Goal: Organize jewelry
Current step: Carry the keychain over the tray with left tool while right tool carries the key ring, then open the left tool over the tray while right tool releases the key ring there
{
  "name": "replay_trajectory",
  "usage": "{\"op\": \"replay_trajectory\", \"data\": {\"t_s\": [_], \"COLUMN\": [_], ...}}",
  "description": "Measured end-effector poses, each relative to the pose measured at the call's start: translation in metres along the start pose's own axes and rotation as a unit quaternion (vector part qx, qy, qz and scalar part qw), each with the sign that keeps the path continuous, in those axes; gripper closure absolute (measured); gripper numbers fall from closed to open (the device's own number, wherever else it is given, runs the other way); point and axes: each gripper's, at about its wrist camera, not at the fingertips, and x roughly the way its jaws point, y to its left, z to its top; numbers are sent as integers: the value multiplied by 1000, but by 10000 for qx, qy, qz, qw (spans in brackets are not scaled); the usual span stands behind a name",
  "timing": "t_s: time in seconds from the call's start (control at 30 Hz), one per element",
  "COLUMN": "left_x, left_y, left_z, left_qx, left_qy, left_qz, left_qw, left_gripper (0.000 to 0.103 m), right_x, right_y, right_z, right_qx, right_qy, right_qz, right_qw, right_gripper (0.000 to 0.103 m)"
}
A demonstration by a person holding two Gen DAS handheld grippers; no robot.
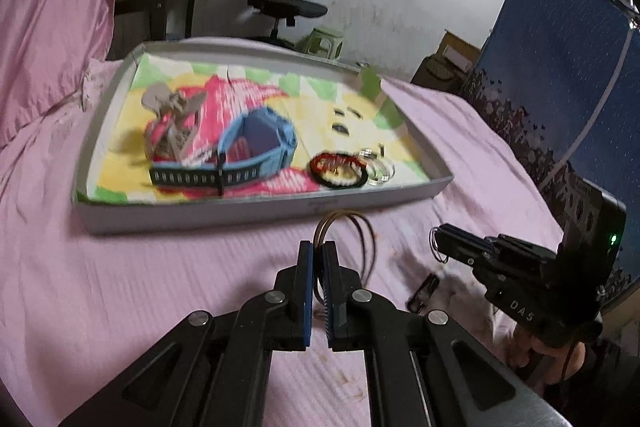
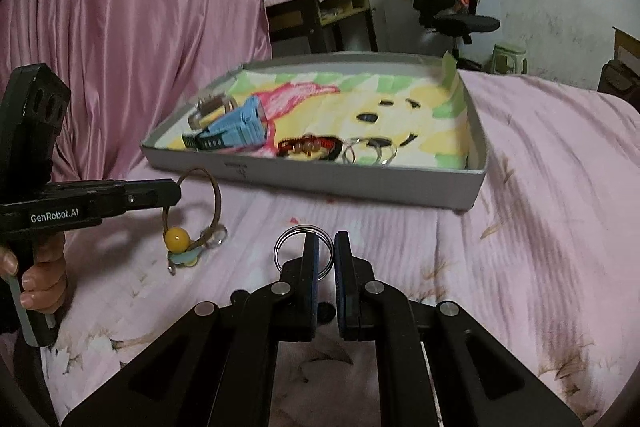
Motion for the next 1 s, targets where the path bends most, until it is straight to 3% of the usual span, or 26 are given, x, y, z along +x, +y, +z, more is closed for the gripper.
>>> {"op": "replay_trajectory", "data": {"t_s": [0.43,0.8,1.0], "left_x": [-22,-21,-8], "left_y": [-2,15,33], "left_z": [38,67,75], "left_qx": [8,-307,-478], "left_qy": [-504,-905,-827], "left_qz": [-51,494,537], "left_qw": [9987,9942,9940], "left_gripper": [98,98,98], "right_x": [-9,18,40], "right_y": [1,-1,6], "right_z": [33,64,66], "right_qx": [-28,306,230], "right_qy": [-455,-543,-400], "right_qz": [-160,-211,-265], "right_qw": [9988,9978,9986], "right_gripper": [96,96,96]}}
